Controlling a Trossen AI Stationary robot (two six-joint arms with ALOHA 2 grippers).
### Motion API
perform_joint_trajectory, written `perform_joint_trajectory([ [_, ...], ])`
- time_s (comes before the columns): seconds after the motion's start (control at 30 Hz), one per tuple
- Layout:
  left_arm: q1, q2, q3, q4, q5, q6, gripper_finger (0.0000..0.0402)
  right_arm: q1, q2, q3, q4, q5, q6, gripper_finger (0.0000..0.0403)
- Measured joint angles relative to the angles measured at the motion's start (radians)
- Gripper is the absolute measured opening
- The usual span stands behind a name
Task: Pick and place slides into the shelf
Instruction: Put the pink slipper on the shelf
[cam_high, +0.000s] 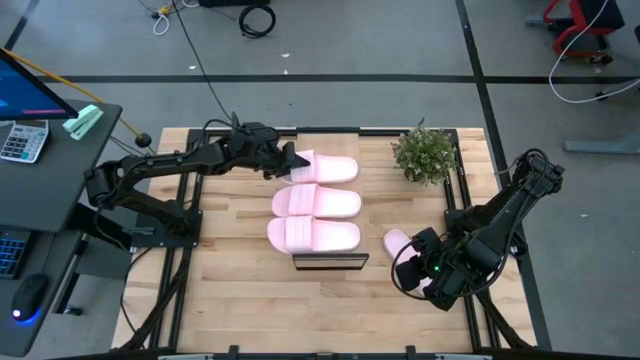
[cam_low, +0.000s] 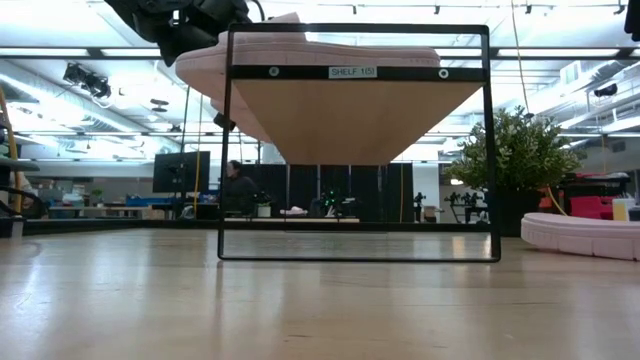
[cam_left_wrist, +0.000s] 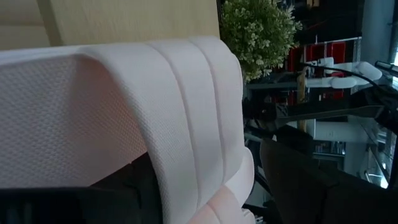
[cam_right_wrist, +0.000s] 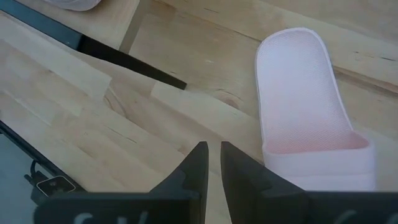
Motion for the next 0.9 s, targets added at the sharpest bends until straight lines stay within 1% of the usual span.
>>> perform_joint_trajectory([
  [0.27, 0.019, -0.01, 0.0, 0.0, 0.018, 0.0, 0.0259, 0.0, 0.0, 0.0, 0.001, 0.0, 0.0, 0.0049],
  [0.47, 0.028, -0.023, 0.001, -0.039, 0.02, 0.026, 0.0264, 0.0, 0.0, 0.0, 0.005, 0.0, 0.0, 0.0049],
  [0.53, 0.035, -0.025, 0.001, -0.078, 0.022, 0.033, 0.0263, 0.0, 0.0, 0.0, 0.005, 0.0, 0.0, 0.0049],
  [0.73, 0.058, -0.066, -0.002, -0.141, 0.017, 0.068, 0.0267, 0.0, 0.0, 0.0, 0.007, -0.002, 0.0, 0.0049],
  [0.8, 0.063, -0.079, 0.001, -0.123, 0.017, 0.079, 0.0268, 0.0, 0.0, 0.0, 0.008, -0.002, -0.001, 0.0049],
  [0.9, 0.081, -0.107, 0.0, -0.153, 0.015, 0.089, 0.0268, 0.0, 0.0, 0.0, 0.008, -0.002, -0.007, 0.0049],
])
